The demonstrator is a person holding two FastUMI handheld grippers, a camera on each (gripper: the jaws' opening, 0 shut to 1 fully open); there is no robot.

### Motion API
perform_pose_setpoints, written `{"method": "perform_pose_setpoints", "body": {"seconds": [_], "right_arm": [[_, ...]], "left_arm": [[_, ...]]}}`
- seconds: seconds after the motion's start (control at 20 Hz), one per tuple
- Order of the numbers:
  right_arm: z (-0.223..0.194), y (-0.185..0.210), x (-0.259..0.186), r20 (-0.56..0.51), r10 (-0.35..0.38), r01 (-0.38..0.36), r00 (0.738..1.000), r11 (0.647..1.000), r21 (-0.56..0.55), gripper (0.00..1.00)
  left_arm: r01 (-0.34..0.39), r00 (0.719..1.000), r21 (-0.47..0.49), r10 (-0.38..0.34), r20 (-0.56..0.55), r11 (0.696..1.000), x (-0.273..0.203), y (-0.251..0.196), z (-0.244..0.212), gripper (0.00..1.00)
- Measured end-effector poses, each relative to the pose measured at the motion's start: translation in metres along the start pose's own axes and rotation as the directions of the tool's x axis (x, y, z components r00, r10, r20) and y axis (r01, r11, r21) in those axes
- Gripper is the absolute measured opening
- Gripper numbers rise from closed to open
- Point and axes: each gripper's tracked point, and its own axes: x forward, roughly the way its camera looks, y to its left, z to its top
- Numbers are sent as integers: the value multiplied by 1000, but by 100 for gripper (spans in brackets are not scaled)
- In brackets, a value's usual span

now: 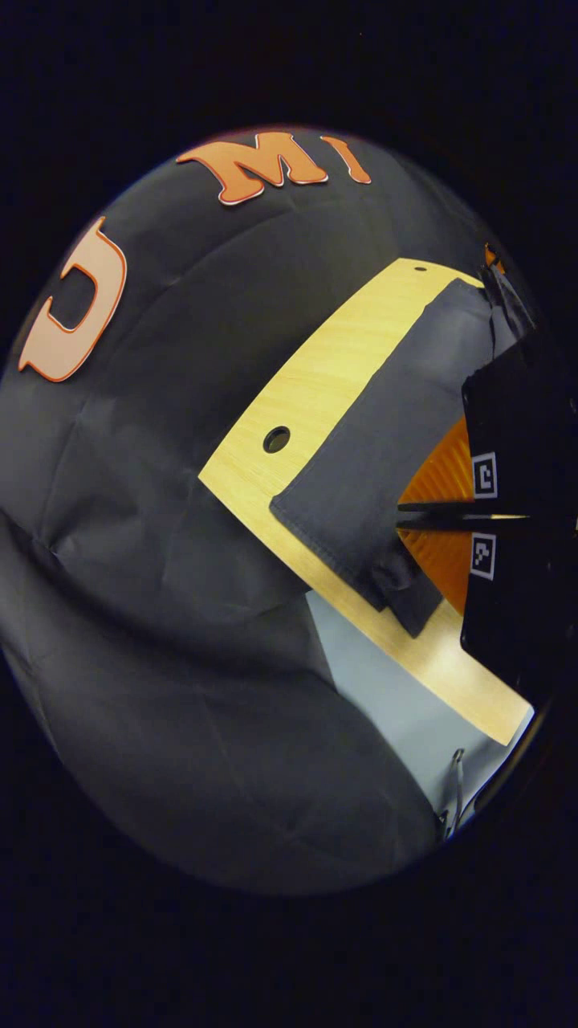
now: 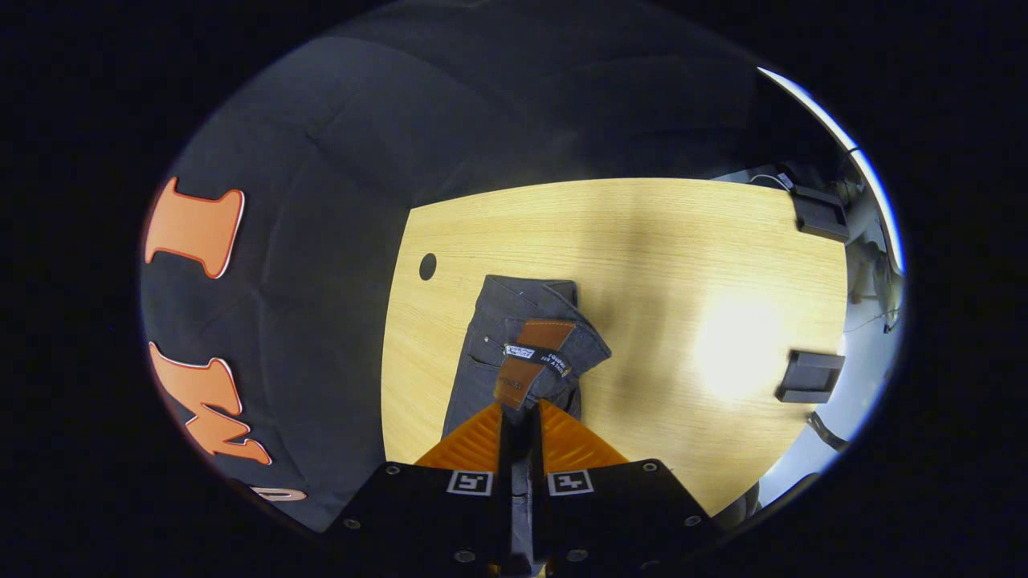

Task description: Grasp the waist and the cuffs of the jeans and fold them to make the two legs overlap; first hold the waist and fold one-third of the jeans toward the cuffs, then hold the cuffs and fold the remaining one-third in the same direction to finish folding.

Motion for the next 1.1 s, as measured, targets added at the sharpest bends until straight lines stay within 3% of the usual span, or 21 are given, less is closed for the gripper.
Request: {"method": "perform_pose_setpoints", "body": {"seconds": [0.1, 0.2, 0.45, 0.6, 0.65, 0.7, 0.9, 0.95, 1.0, 1.05, 1.1], "right_arm": [[-1, 6, 14, -30, 0, -1, 1000, 1000, -8, 11], [-2, 13, 24, -43, 10, -11, 999, 1000, -25, 11], [0, 15, 32, -67, 13, -15, 998, 999, -35, 11], [1, 10, 33, -74, 15, -17, 997, 1000, -22, 11], [2, 8, 34, -73, 13, -14, 997, 1000, -22, 11], [3, 7, 34, -76, 11, -13, 997, 1000, -21, 11], [3, 5, 35, -85, 19, -20, 996, 1000, -19, 11], [3, 4, 35, -85, 19, -20, 996, 1000, -15, 11], [3, 4, 36, -87, 21, -23, 996, 1000, -17, 11], [4, 3, 37, -87, 20, -21, 996, 1000, -16, 11], [3, 3, 38, -87, 21, -22, 996, 1000, -14, 11]], "left_arm": [[-13, 999, -12, 13, -32, 1000, 13, -6, -5, 1], [-71, 994, -47, 66, -91, 996, 30, 4, -28, 1], [-144, 953, -117, 106, -283, 983, 62, 11, -79, 6], [-158, 939, -59, 132, -318, 986, 78, -13, -89, 65], [-197, 922, -10, 182, -343, 980, 84, -13, -93, 65], [-234, 907, 29, 228, -355, 972, 93, -12, -96, 82], [-349, 838, 119, 366, -405, 930, 116, -7, -102, 79], [-354, 842, 118, 371, -390, 928, 121, -9, -99, 83], [-355, 835, 126, 375, -404, 926, 119, -8, -101, 75], [-347, 838, 123, 366, -404, 930, 119, -8, -100, 79], [-342, 833, 125, 363, -417, 931, 118, -5, -104, 76]]}}
